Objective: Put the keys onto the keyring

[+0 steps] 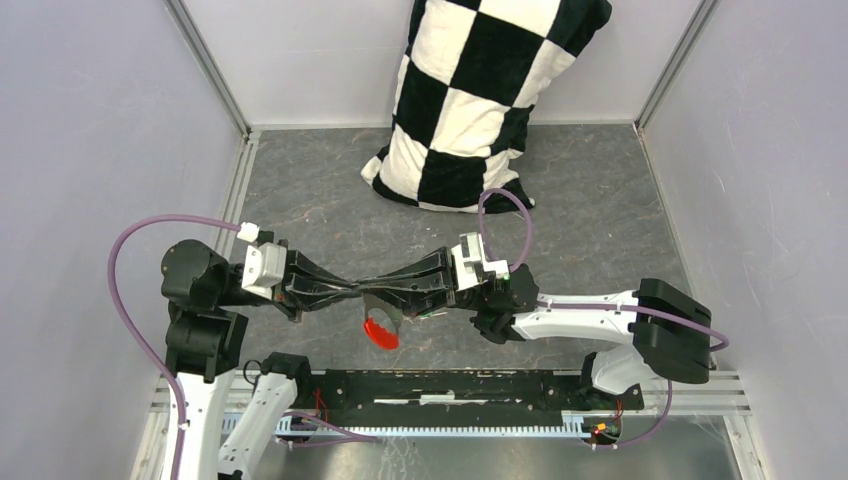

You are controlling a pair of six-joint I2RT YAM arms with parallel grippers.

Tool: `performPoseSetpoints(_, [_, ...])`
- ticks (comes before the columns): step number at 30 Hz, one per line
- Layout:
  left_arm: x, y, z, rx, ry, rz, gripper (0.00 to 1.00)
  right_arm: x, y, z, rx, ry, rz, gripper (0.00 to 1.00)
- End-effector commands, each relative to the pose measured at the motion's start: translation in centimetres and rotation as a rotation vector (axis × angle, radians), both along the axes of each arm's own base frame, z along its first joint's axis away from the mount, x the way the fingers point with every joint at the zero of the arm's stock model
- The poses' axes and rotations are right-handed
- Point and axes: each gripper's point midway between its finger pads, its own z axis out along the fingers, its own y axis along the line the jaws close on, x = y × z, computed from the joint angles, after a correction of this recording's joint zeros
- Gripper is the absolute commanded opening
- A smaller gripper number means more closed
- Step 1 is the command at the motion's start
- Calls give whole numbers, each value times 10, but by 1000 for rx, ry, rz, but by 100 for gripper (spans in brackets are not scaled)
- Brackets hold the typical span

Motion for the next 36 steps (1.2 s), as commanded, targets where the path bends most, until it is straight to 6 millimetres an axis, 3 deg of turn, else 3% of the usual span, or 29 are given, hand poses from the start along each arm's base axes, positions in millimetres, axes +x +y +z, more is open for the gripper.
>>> performPoseSetpoints(1, [-4,0,6,-2,-45,-3,5,-10,-17,30,109,-44,-1,0])
performPoseSetpoints(7, [-2,0,8,-2,-48,2,2,-11,-17,20,82,-46,-7,1])
performPoseSetpoints(9, [-3,0,8,-2,-50,-4,2,-11,-16,16,63,-49,-6,6])
performPoseSetpoints(11, [-4,0,8,2,-71,-9,2,-11,-16,9,24,-51,-12,17])
performPoseSetpoints(13, [-5,2,4,18,-132,-6,2,-10,-21,3,-17,-60,-33,37])
performPoseSetpoints(17, [0,5,-10,64,-317,25,2,-10,-34,-2,-109,-141,-85,48])
performPoseSetpoints(22, [4,9,-17,103,-597,46,2,-13,-46,-1,-223,-261,-138,48])
performPoseSetpoints(29, [7,15,-24,185,-1001,61,2,-10,-42,-7,-331,-294,-153,43])
performPoseSetpoints(36, [2,20,-41,282,-1130,1,2,-8,-28,-11,-387,-310,-135,42])
